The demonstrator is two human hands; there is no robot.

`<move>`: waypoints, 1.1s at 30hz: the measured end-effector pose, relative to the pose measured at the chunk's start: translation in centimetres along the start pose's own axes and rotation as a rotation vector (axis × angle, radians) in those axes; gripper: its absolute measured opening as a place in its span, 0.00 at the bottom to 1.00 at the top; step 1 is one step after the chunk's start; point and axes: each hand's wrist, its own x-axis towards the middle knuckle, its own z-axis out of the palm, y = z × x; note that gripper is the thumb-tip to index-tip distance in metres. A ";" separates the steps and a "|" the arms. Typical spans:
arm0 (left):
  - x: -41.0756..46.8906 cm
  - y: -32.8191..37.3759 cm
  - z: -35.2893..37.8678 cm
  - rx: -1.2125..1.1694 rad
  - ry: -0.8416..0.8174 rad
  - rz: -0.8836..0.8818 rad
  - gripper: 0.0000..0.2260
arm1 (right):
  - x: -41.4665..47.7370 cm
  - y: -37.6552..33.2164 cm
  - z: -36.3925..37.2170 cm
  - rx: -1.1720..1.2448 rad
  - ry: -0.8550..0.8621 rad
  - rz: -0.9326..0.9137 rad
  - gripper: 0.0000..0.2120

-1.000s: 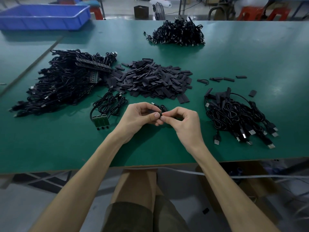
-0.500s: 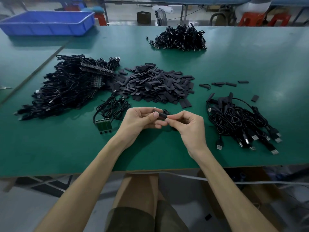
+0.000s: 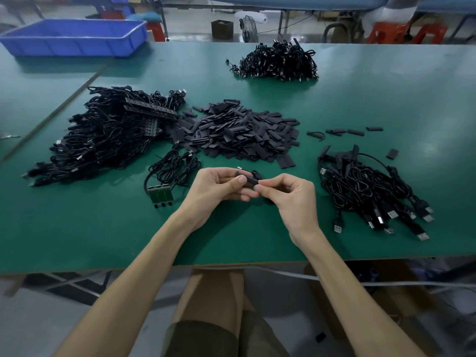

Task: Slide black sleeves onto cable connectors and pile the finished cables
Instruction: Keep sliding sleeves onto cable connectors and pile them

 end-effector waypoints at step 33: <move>0.1 1.2 4.7 0.986 -0.099 0.178 0.06 | 0.3 -0.7 -0.2 0.360 0.243 0.092 0.05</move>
